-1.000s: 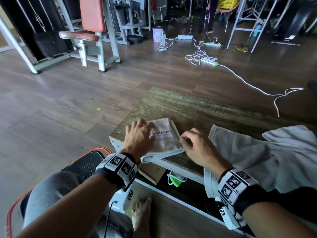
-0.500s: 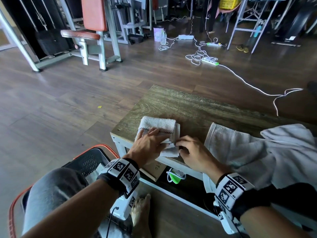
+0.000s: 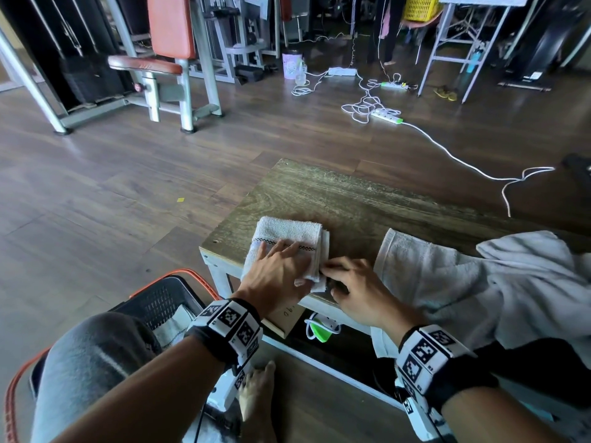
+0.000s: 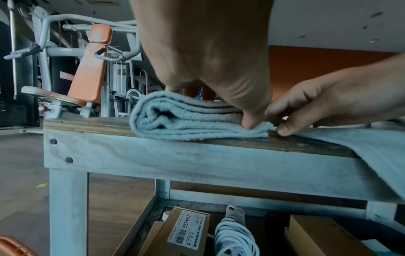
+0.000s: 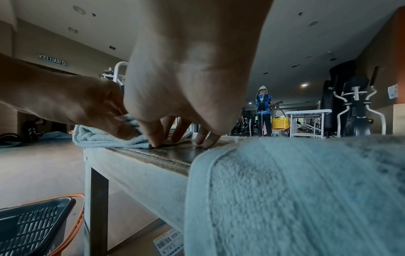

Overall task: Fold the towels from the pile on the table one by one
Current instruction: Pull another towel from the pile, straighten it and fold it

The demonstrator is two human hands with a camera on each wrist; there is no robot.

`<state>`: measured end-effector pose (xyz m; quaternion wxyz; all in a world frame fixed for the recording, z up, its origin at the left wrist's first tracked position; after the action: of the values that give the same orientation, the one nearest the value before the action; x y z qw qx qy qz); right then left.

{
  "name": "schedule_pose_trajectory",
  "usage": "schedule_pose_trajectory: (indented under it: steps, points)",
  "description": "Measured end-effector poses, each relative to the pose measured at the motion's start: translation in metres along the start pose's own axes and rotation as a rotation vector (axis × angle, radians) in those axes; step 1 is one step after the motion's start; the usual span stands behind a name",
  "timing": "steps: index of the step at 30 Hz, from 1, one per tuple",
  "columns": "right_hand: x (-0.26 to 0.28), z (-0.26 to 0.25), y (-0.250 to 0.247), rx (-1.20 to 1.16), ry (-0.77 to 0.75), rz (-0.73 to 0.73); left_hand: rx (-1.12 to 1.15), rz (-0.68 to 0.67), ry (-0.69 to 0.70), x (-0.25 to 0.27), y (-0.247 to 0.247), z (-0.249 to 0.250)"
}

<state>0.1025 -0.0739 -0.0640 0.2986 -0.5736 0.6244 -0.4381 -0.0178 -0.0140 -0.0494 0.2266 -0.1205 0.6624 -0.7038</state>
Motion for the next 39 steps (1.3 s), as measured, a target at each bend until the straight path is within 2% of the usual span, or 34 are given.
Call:
schedule_pose_trajectory:
  steps: [4, 6, 9, 11, 16, 22, 24, 27, 28, 29, 31, 32, 34, 37, 39]
  points:
    - [0.002, -0.001, -0.001, 0.012, -0.005, -0.003, -0.036, 0.030, 0.057, -0.001, -0.003, 0.004]
    - [0.003, -0.002, -0.003, 0.027, -0.010, 0.010, 0.051, 0.126, 0.063, -0.001, -0.013, 0.003]
    - [0.002, -0.002, -0.004, 0.028, -0.018, 0.031, 0.217, 0.349, 0.002, -0.002, -0.037, -0.001]
    - [0.002, -0.001, -0.005, 0.025, -0.006, 0.030, 0.270, 0.390, 0.013, -0.006, -0.041, 0.005]
    - [0.001, 0.000, -0.003, 0.058, 0.009, 0.010, 0.293, 0.321, 0.173, -0.012, -0.010, 0.022]
    - [0.001, 0.001, 0.000, 0.065, 0.006, -0.015, 0.228, 0.302, 0.165, -0.007, -0.004, 0.026]
    - [-0.003, 0.003, 0.001, 0.000, 0.023, -0.031, 0.185, 0.227, 0.129, -0.006, 0.000, 0.025]
    - [-0.014, 0.012, -0.018, -0.163, 0.209, 0.069, 0.145, 0.036, 0.096, -0.004, 0.011, 0.027]
    - [-0.017, 0.015, -0.025, -0.202, 0.281, 0.127, 0.198, 0.017, 0.121, -0.004, 0.009, 0.031]
    - [-0.018, 0.015, -0.033, -0.223, 0.320, 0.190, 0.312, 0.057, 0.150, -0.004, 0.001, 0.034]
    - [-0.022, 0.003, -0.044, -0.201, 0.297, 0.311, 0.534, 0.196, 0.073, -0.005, -0.016, 0.019]
    - [-0.026, -0.006, -0.045, -0.191, 0.263, 0.342, 0.549, 0.271, -0.012, -0.003, -0.022, 0.003]
    - [-0.036, -0.026, -0.039, -0.159, 0.189, 0.362, 0.435, 0.382, -0.122, -0.002, -0.031, -0.027]
    - [-0.049, -0.063, -0.034, -0.081, 0.037, 0.417, 0.386, 0.400, -0.227, -0.005, -0.029, -0.060]
    - [-0.061, -0.077, -0.019, -0.042, 0.002, 0.339, 0.398, 0.346, -0.278, -0.009, -0.015, -0.073]
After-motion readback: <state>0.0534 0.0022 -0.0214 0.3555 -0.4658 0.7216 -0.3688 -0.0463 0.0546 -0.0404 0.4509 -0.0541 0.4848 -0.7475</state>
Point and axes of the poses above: each hand's wrist, its own x-axis away from the middle knuckle, its own y-axis out of the palm, z = x × y, the point moved 9 cm from there along -x, towards the middle knuckle, and after that the axes turned 15 degrees about y, right-handed, at the moved point
